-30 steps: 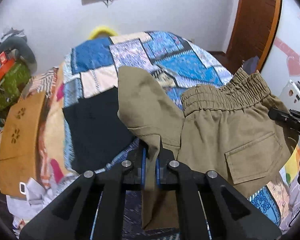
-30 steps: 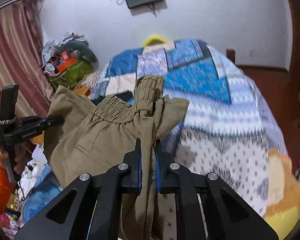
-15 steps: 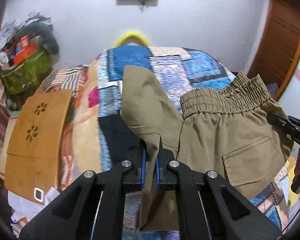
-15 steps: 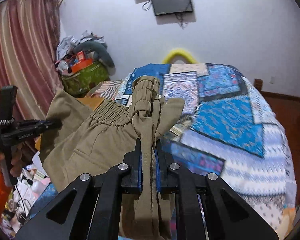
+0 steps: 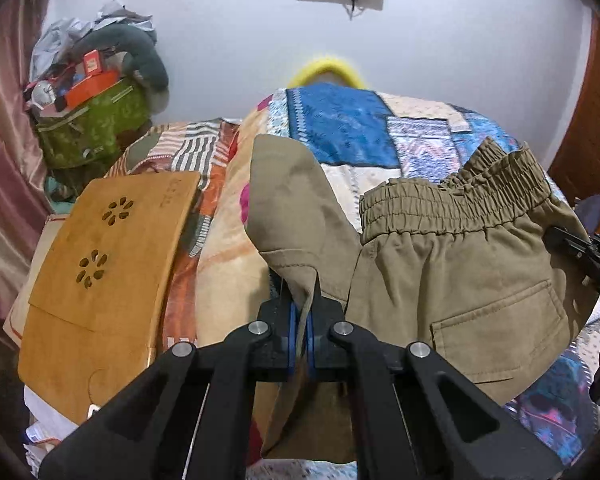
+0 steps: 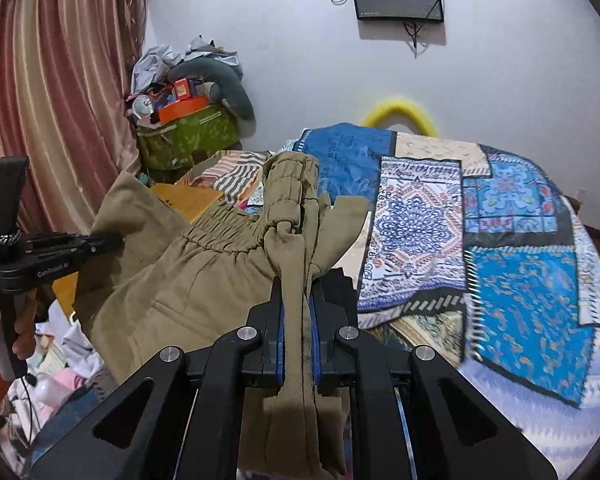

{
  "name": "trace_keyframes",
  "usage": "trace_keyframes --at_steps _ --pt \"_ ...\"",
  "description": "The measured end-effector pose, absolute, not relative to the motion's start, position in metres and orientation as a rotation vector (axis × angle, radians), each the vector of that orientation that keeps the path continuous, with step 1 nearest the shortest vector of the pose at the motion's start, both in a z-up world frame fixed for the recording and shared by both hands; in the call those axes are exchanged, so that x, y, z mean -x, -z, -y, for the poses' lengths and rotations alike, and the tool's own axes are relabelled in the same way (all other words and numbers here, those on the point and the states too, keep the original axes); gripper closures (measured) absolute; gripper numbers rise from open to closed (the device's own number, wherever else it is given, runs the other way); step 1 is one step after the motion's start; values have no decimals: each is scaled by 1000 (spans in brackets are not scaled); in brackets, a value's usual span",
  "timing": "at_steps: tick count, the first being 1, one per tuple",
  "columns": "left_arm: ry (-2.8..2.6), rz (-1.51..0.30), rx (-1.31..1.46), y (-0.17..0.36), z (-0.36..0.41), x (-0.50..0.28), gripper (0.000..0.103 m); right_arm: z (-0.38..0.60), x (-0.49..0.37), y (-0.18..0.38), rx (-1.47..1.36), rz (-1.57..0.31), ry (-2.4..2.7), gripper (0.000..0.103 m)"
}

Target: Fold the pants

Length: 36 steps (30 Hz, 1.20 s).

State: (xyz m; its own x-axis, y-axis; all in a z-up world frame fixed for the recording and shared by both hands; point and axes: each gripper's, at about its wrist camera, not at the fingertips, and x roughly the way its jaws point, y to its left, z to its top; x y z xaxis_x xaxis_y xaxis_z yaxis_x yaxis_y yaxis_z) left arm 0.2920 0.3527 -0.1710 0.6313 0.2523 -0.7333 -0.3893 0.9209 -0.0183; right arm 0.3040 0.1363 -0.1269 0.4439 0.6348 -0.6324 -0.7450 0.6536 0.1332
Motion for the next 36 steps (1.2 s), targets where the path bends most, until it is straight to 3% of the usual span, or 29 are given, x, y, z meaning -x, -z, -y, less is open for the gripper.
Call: trace_keyframes --at_steps 11,17,19,22,36 --pt "-406 -1081 235 300 -373 -323 97 -143 -341 224 276 -1025 -793 92" --pt "-435 -1094 288 307 -386 -310 65 -136 -337 222 353 -1085 -779 76" --pt "-449 -1109 289 301 -388 -303 59 -132 -330 218 395 -1065 -767 68" --pt "-459 -1114 268 288 -384 -291 59 -121 -315 202 413 -1034 -745 59" --pt "-355 -737 144 99 -284 -184 53 -70 -211 59 283 -684 -804 57"
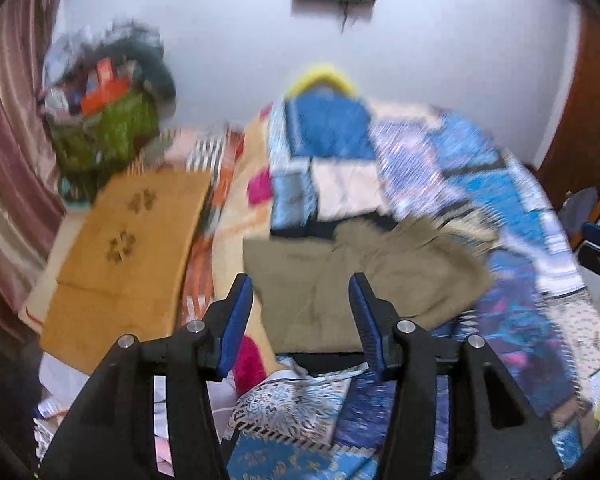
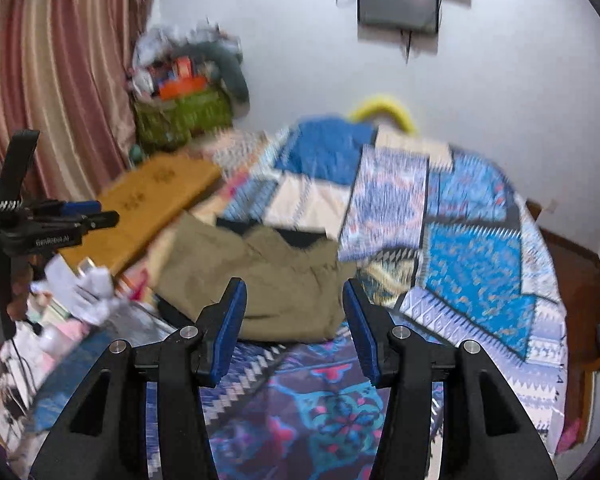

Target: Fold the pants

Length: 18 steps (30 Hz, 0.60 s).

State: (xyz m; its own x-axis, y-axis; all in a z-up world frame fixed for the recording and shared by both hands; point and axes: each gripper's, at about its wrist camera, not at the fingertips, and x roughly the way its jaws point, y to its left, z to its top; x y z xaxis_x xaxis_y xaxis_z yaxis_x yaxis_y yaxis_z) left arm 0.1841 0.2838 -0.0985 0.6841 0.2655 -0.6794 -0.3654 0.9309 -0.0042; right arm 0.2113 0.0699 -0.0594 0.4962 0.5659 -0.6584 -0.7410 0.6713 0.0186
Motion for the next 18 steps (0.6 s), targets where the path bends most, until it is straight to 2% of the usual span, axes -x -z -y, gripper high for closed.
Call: trace_keyframes --at_steps 2,6,8,13,15,18 --pt "-338 -665 124 70 -266 -162 52 -60 -189 36 248 -610 -817 57" --pt "-303 -508 86 19 -226 -109 43 -42 -144 -5 201 -463 -826 56" --pt "-302 -444 63 1 -210 -86 41 -34 -120 -19 176 -392 -831 51" --pt "-288 -303 43 -32 -171 -28 36 -17 -62 -47 125 -254 -843 48" --pt "-301 -258 35 -40 -160 -11 31 -12 -47 -52 109 -215 -843 43" --pt "-297 -200 27 -47 -146 12 19 -3 -23 -61 73 -156 -835 30"
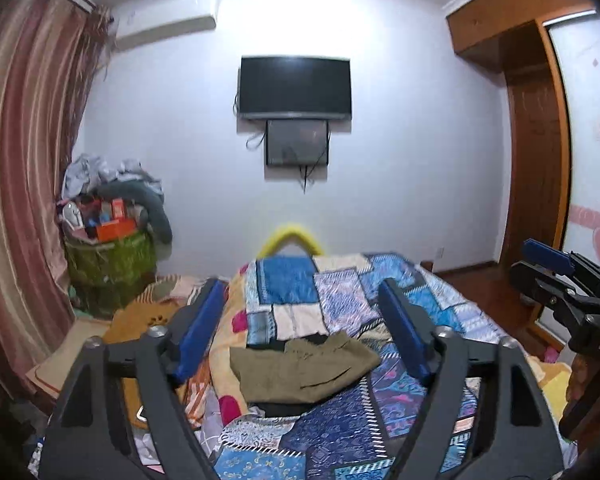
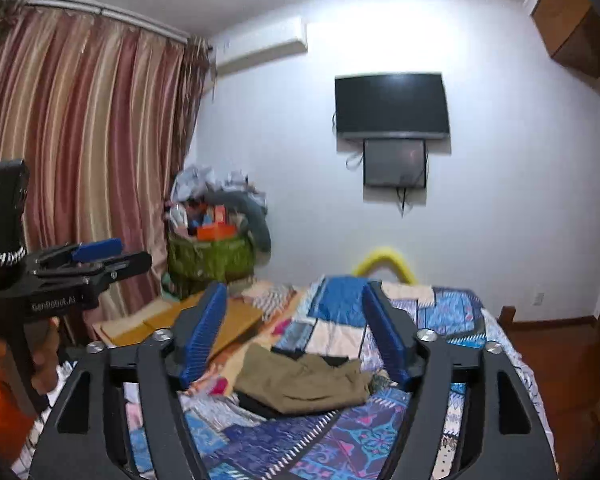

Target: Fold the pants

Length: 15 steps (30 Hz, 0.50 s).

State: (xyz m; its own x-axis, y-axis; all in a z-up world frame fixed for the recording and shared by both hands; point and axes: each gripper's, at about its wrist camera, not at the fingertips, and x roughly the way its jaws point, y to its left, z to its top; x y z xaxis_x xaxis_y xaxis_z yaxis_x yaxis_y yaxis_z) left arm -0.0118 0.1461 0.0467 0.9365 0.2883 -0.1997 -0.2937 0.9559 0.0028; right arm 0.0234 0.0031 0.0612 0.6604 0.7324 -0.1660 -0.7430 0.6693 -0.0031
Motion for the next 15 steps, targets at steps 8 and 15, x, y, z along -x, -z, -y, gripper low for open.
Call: trace_keyframes --at_steps 8,15 --pt "-293 -146 24 -51 -129 40 0 8 -10 -66 16 -118 -781 1" --pt "-282 -149 40 -49 -127 43 0 10 0 -64 17 -123 -765 1"
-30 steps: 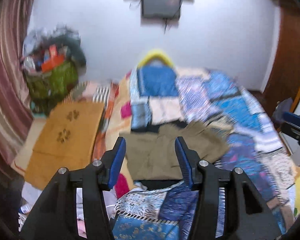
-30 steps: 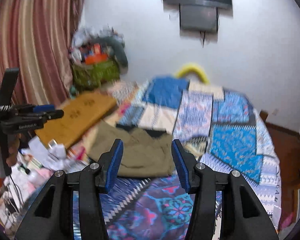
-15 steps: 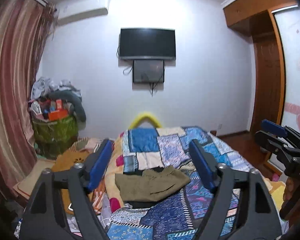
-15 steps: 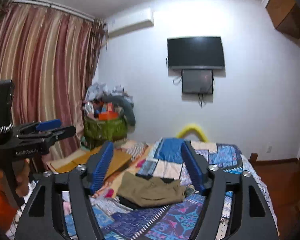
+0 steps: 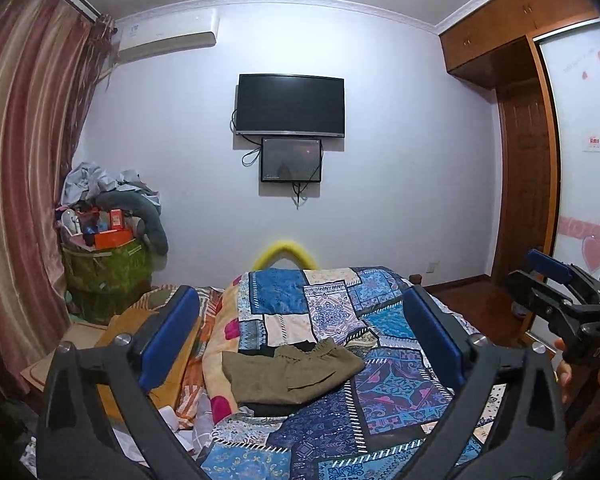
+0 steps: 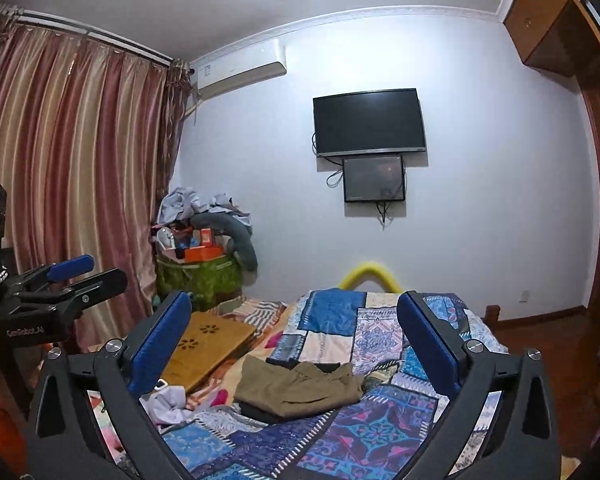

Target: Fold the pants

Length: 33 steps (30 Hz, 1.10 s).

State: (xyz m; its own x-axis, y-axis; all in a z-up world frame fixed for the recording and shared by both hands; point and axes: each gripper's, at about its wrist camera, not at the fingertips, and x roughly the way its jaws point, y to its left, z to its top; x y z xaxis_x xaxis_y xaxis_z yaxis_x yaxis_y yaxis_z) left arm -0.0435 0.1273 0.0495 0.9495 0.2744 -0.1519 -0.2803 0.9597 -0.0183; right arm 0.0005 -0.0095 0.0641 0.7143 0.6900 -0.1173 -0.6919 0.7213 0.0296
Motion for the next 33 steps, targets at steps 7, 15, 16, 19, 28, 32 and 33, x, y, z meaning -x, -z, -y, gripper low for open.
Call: trace_keyframes --at_steps 7,15,16,19,28,32,33 --pt "-289 -148 44 -46 -133 41 0 9 2 -64 22 -128 -765 1" --pt "-287 -162 37 -42 -133 36 0 9 4 -59 36 -132 -758 1" --pt "-286 -163 37 -41 -132 36 0 9 4 -59 38 -135 -756 1" --pt "-284 -164 36 -41 -131 36 0 8 3 -59 38 -145 -755 1" --pt "-278 -165 36 -39 -130 33 0 10 2 -56 30 -158 -749 1" --pt "-268 -172 35 -38 -130 30 0 10 2 -56 31 -158 -749 1" --pt "-267 -172 34 -38 -130 29 0 10 2 -57 31 -158 -747 1"
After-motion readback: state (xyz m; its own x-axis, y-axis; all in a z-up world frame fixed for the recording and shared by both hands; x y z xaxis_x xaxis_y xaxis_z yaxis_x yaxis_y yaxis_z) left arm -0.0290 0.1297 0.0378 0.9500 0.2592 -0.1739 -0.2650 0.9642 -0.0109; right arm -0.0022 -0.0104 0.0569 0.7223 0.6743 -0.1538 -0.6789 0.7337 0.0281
